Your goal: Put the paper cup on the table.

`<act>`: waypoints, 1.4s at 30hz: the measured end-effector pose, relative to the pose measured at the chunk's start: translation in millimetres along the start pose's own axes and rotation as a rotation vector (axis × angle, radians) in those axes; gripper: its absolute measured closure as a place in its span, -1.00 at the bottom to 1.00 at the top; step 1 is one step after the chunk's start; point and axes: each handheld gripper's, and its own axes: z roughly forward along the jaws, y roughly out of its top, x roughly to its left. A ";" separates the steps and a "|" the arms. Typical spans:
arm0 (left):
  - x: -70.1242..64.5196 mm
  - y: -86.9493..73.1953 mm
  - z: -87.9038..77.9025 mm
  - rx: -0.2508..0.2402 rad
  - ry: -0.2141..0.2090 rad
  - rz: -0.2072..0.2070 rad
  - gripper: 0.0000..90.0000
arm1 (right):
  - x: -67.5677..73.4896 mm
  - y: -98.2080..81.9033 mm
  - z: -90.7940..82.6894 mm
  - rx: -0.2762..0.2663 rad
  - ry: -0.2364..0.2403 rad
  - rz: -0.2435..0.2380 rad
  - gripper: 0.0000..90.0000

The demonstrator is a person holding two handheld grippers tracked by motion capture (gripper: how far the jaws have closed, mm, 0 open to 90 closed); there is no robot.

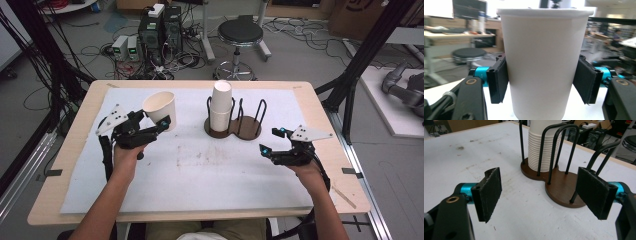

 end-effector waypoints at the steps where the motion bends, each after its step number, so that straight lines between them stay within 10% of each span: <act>1: 3.5 -0.1 -1.3 -0.005 0.016 -0.002 -0.22 | 0.1 -0.2 0.5 0.002 0.001 -0.003 -0.51; 9: 30.5 -8.9 -7.3 -0.010 0.070 -0.023 -0.22 | -0.6 -0.3 5.6 0.014 0.009 -0.011 -0.51; 21: 62.2 -41.4 5.8 0.117 0.127 -0.017 -0.27 | 3.9 2.1 9.8 0.008 0.029 -0.023 -0.51; 42: 74.9 -82.5 36.1 0.364 0.188 -0.024 -0.26 | 6.4 1.2 11.7 0.011 0.044 -0.016 -0.50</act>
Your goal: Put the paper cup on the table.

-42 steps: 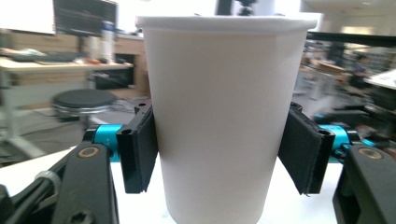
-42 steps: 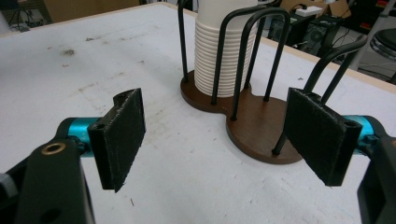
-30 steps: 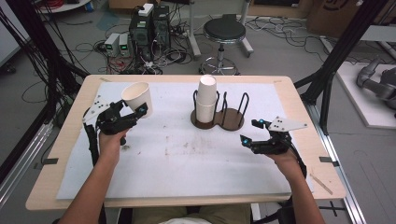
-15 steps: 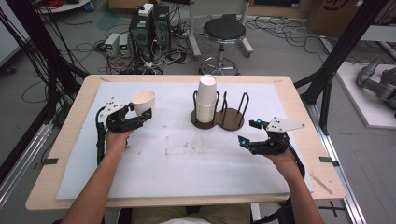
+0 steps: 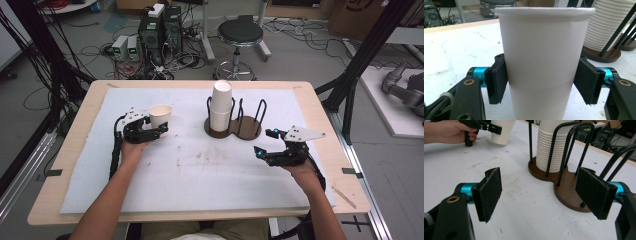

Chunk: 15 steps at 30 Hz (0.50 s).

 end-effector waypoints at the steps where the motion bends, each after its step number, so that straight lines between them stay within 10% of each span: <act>1: 0.0 0.0 0.2 0.006 0.002 0.002 -0.26 | -0.3 0.1 0.3 0.001 0.001 -0.004 -0.49; 15: -9.8 4.2 -6.1 0.140 0.065 0.065 -0.27 | 0.5 0.4 2.3 0.003 0.011 0.000 -0.49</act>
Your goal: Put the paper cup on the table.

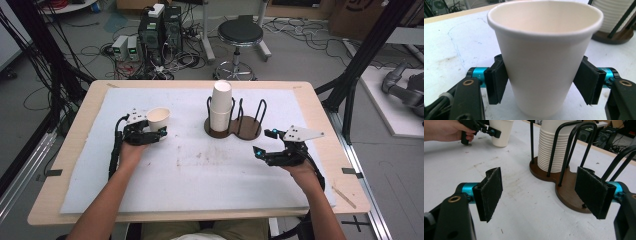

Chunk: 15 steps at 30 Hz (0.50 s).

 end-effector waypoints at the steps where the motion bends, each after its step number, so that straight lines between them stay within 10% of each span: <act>1: -1.3 0.2 -0.5 0.007 0.006 0.007 -0.27 | 0.0 0.0 0.0 0.001 0.000 -0.001 -0.49; 15: -10.3 -8.7 -8.5 0.007 0.049 0.031 -0.27 | 0.1 -0.2 -0.7 0.003 0.001 0.001 -0.49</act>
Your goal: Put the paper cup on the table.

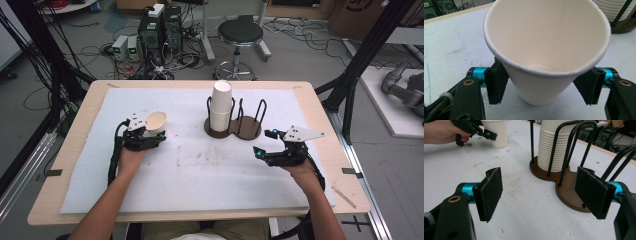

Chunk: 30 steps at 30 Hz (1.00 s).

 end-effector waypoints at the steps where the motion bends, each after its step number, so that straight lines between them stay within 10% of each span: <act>1: 0.2 -0.1 0.0 0.000 -0.001 -0.001 -0.27 | 0.2 0.1 0.3 -0.001 -0.001 -0.003 -0.49; 9: 2.0 -2.8 1.2 0.044 -0.019 -0.057 -0.49 | 0.0 -0.6 0.9 0.002 0.003 0.001 -0.49; 22: 3.2 -3.4 -32.7 0.087 0.000 -0.036 -0.53 | 0.2 -2.4 1.4 0.008 0.009 0.008 -0.49; 30: 11.0 4.8 -78.2 -0.127 -0.015 -0.102 -0.53 | -1.4 -2.5 1.4 0.004 0.002 0.009 -0.51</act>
